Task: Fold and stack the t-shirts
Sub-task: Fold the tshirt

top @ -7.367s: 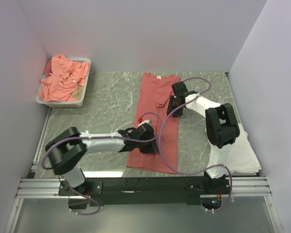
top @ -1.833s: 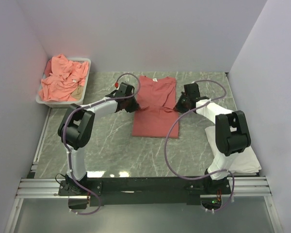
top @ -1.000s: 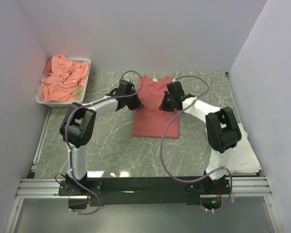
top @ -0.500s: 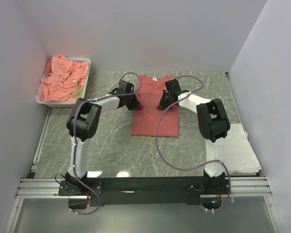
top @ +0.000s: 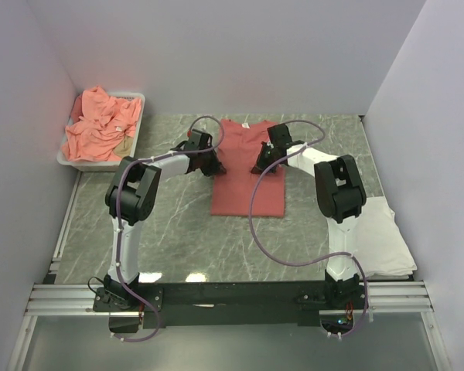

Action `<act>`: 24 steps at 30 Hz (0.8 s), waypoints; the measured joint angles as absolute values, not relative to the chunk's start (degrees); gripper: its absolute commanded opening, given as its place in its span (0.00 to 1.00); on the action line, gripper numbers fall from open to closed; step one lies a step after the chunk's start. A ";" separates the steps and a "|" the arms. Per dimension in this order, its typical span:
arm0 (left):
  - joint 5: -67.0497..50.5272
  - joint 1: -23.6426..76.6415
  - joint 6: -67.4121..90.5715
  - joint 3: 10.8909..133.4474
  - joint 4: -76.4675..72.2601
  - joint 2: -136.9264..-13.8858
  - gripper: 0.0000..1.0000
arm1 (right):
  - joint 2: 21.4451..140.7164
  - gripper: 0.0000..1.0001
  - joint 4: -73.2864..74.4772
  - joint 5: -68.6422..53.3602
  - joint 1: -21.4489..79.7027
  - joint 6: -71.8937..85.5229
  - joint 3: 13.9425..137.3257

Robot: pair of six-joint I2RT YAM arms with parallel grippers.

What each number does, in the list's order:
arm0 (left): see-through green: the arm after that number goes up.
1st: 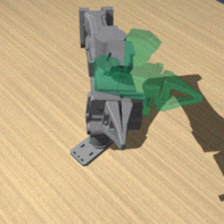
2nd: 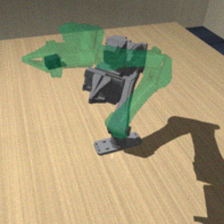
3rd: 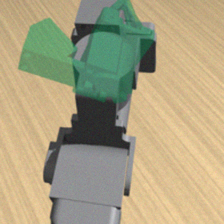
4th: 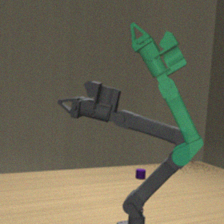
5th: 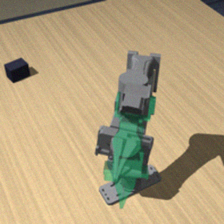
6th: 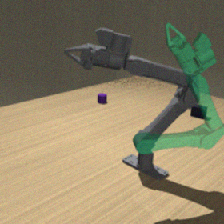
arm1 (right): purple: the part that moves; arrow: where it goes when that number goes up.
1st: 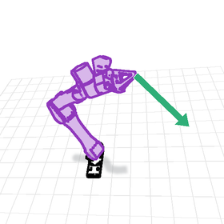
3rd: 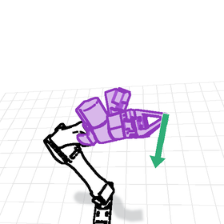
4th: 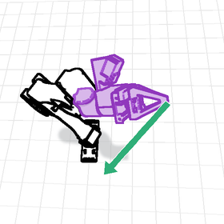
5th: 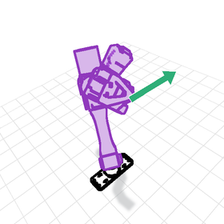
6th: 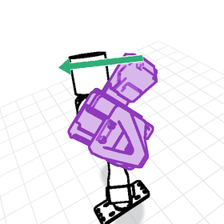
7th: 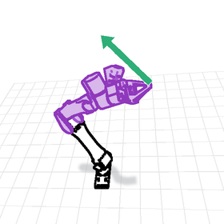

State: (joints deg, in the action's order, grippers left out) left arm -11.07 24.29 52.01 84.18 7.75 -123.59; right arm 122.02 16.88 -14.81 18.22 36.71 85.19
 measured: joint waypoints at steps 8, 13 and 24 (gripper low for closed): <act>-8.88 24.29 53.10 78.76 7.01 -119.94 0.01 | 121.91 0.09 16.80 -12.03 20.03 36.53 85.10; -7.68 24.16 53.93 72.71 6.20 -115.68 0.01 | 121.01 0.08 15.18 -9.98 22.57 36.77 83.50; -5.34 23.86 54.24 60.77 7.35 -104.99 0.01 | 115.31 0.09 12.56 -7.51 30.33 39.99 74.89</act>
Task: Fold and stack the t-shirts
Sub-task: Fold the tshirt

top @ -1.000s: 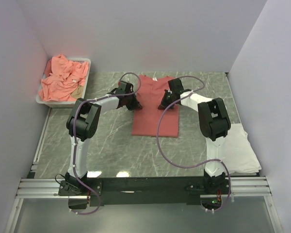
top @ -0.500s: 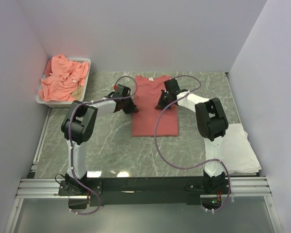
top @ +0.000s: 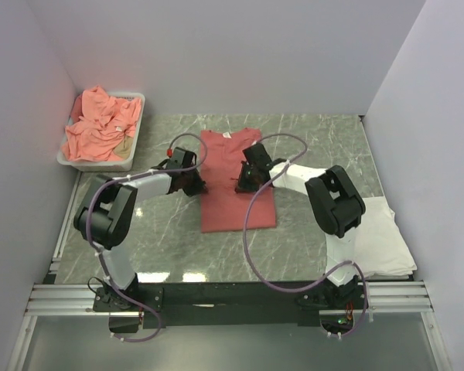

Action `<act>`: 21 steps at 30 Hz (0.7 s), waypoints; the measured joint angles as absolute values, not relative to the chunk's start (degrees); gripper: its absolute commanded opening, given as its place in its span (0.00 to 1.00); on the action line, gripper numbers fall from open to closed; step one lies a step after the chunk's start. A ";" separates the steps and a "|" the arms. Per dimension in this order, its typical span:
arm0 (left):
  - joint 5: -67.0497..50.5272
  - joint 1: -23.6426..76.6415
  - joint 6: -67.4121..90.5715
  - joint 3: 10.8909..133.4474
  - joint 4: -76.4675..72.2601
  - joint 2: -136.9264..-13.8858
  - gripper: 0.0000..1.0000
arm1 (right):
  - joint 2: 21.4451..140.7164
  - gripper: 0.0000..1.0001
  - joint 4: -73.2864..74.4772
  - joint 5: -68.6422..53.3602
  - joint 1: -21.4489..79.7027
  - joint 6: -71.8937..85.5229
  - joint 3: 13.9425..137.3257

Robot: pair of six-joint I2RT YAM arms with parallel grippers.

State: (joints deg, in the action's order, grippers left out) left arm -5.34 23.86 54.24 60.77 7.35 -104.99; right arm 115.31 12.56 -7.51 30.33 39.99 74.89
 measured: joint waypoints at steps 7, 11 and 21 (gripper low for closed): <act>-2.90 23.83 53.47 54.28 8.84 -97.17 0.01 | 110.89 0.08 12.64 -7.84 33.36 42.33 68.77; -2.22 23.81 52.99 51.94 8.93 -95.74 0.01 | 109.08 0.09 13.28 -8.73 32.77 41.98 67.55; -2.48 23.27 50.61 50.28 10.59 -86.72 0.11 | 94.54 0.10 14.94 -11.57 25.43 39.94 64.10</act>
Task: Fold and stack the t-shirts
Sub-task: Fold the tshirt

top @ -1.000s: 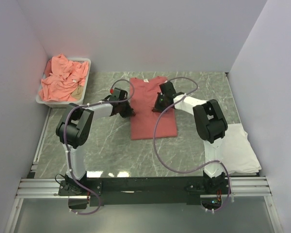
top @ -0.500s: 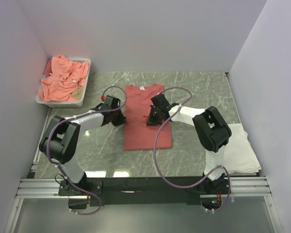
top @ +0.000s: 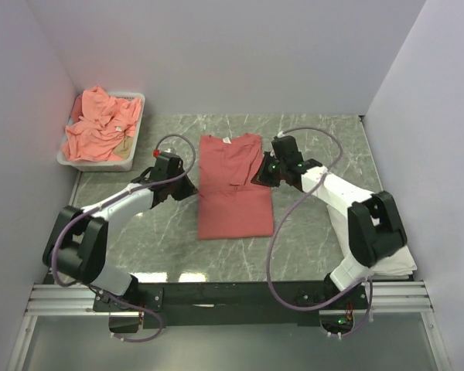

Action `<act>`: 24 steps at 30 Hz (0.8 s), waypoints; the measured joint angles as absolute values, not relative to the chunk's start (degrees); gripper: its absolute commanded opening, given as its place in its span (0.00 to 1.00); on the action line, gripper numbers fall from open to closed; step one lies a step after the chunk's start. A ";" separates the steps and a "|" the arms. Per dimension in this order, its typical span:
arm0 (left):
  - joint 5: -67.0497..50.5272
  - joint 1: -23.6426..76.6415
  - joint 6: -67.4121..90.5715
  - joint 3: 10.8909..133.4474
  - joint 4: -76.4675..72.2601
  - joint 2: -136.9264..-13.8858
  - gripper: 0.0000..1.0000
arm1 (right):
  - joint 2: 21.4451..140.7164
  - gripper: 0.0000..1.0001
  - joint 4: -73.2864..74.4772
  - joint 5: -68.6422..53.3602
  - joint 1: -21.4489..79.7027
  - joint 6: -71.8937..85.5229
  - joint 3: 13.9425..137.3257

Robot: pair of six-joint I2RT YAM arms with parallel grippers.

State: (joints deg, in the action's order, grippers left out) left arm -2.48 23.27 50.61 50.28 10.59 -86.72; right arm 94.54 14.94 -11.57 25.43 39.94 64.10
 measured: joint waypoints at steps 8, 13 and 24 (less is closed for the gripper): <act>-10.26 25.69 52.03 39.05 7.27 -77.41 0.29 | 82.65 0.11 12.29 -17.23 27.77 41.36 47.75; -13.65 29.54 53.95 33.12 5.72 -76.20 0.28 | 77.67 0.11 10.41 -18.74 30.06 43.00 39.31; -12.53 32.10 56.62 28.05 4.03 -76.71 0.22 | 75.68 0.11 9.37 -13.04 29.80 44.31 29.06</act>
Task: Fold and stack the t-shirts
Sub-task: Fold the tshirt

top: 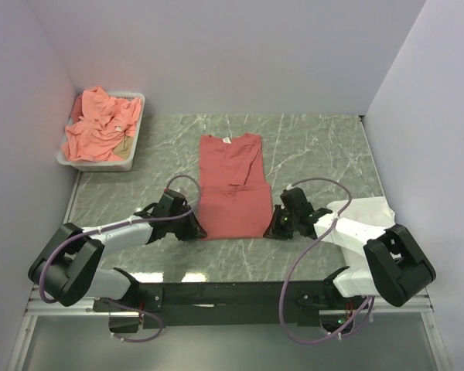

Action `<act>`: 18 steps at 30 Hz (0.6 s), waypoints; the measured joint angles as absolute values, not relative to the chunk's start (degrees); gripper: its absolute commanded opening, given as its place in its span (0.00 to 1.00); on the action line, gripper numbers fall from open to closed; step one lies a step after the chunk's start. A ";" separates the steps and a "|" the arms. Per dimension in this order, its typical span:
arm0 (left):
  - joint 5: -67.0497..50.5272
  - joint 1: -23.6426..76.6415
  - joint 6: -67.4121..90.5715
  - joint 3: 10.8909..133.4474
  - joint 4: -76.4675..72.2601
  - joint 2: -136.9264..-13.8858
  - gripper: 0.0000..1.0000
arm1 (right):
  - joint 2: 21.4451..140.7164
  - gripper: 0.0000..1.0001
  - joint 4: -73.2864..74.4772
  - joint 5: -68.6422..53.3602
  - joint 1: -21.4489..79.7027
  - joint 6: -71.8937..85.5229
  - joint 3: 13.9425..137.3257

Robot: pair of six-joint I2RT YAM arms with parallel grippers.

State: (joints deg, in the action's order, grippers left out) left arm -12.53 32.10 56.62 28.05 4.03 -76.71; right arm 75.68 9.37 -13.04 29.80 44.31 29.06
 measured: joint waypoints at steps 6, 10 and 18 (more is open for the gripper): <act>-12.10 32.21 56.82 27.88 3.86 -76.71 0.23 | 71.48 0.11 9.43 -10.28 28.73 44.49 26.46; -11.86 32.23 56.84 27.86 3.88 -76.62 0.23 | 68.90 0.11 9.61 -11.14 24.95 44.51 24.43; -10.44 32.29 56.64 27.07 5.91 -73.43 0.35 | 67.00 0.25 10.83 -12.73 20.69 43.99 23.11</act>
State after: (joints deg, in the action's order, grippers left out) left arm -10.44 32.29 56.64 27.07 5.91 -73.43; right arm 67.00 10.83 -12.73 20.69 43.99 23.11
